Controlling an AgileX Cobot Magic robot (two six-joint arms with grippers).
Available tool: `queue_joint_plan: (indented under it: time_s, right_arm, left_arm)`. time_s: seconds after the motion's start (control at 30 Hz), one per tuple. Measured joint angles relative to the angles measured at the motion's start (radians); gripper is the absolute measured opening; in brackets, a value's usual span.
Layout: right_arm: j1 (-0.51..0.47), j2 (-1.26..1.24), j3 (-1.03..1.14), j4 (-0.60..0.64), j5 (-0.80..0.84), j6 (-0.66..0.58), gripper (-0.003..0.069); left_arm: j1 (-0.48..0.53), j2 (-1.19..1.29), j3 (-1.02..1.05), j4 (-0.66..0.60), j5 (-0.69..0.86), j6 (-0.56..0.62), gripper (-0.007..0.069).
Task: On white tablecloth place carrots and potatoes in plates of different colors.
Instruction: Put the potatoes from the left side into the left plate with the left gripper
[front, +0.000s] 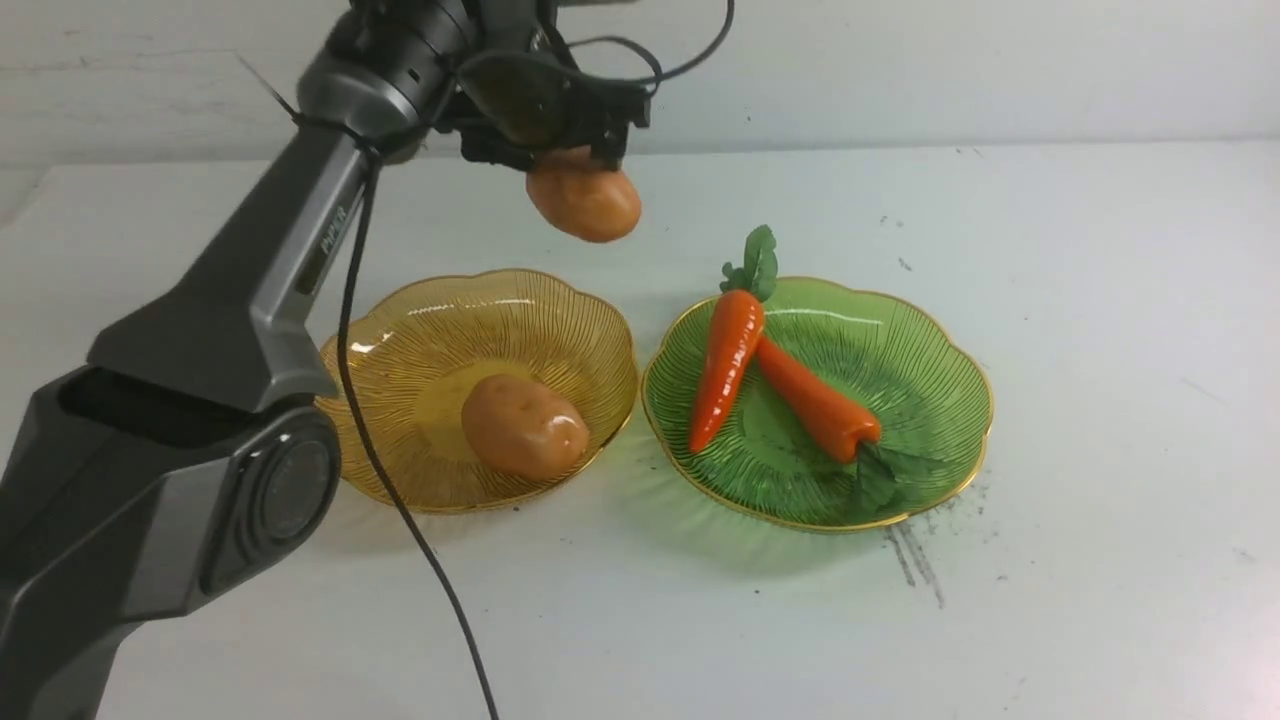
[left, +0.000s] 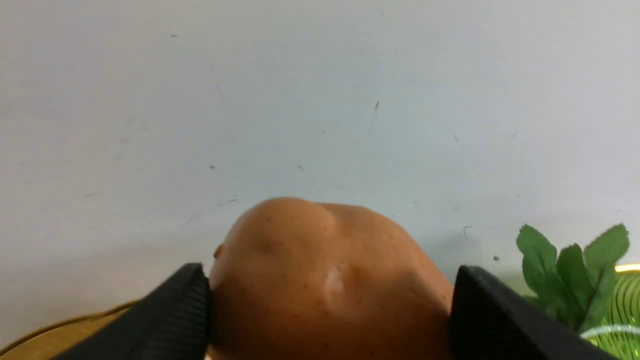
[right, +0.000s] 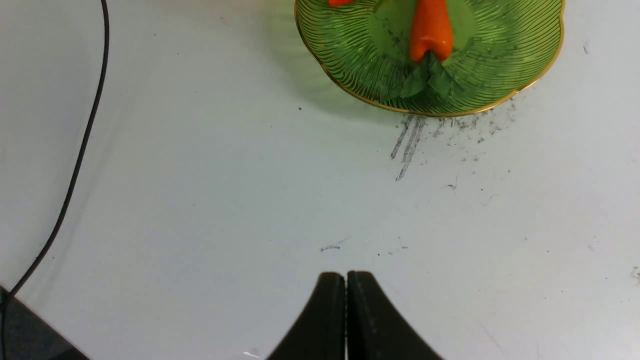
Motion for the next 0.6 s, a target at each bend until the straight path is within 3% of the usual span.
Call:
queue_joint_plan:
  time_s: [0.3,0.6]
  right_arm:
    - [0.0,0.0,0.0,0.049,-0.018,0.0,-0.0004]
    - [0.0,0.0,0.0,0.066,0.001,-0.001,-0.0004]
  left_arm:
    - [0.0,-0.054,0.017,-0.011,0.038,0.04,0.0562]
    - [-0.002,-0.139,0.301,-0.023,0.039,0.02,0.0552]
